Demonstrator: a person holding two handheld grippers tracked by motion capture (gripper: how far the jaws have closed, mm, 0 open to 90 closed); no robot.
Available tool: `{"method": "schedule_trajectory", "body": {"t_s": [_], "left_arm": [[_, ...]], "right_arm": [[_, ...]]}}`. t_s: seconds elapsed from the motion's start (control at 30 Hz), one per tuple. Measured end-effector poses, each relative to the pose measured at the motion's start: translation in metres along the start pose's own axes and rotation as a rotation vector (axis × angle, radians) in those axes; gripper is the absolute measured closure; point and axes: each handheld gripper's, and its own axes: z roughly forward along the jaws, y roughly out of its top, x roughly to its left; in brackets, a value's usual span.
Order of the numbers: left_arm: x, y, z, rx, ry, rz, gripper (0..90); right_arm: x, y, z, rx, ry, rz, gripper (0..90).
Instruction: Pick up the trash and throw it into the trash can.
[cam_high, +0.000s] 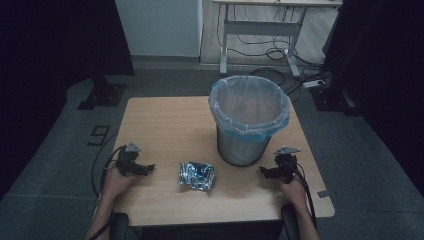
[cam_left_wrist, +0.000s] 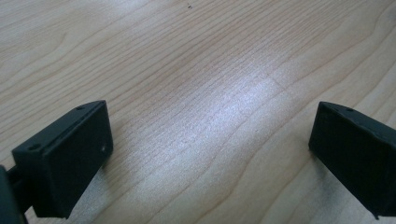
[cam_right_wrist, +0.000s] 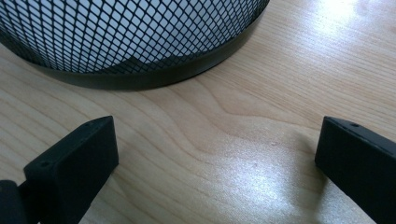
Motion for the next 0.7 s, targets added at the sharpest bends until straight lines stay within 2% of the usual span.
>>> {"method": "schedule_trajectory", "body": {"t_s": [0.37, 0.7], "left_arm": [[-0.0014, 0.0014, 0.0002, 0.009, -0.002, 0.0, 0.0], [-0.0029, 0.001, -0.0019, 0.017, -0.018, 0.016, 0.5]], "right_arm": [[0.001, 0.0002, 0.0003, 0.0, -0.006, 0.005, 0.0], [0.0023, -0.0003, -0.0002, 0.001, -0.011, 0.012, 0.0]]}}
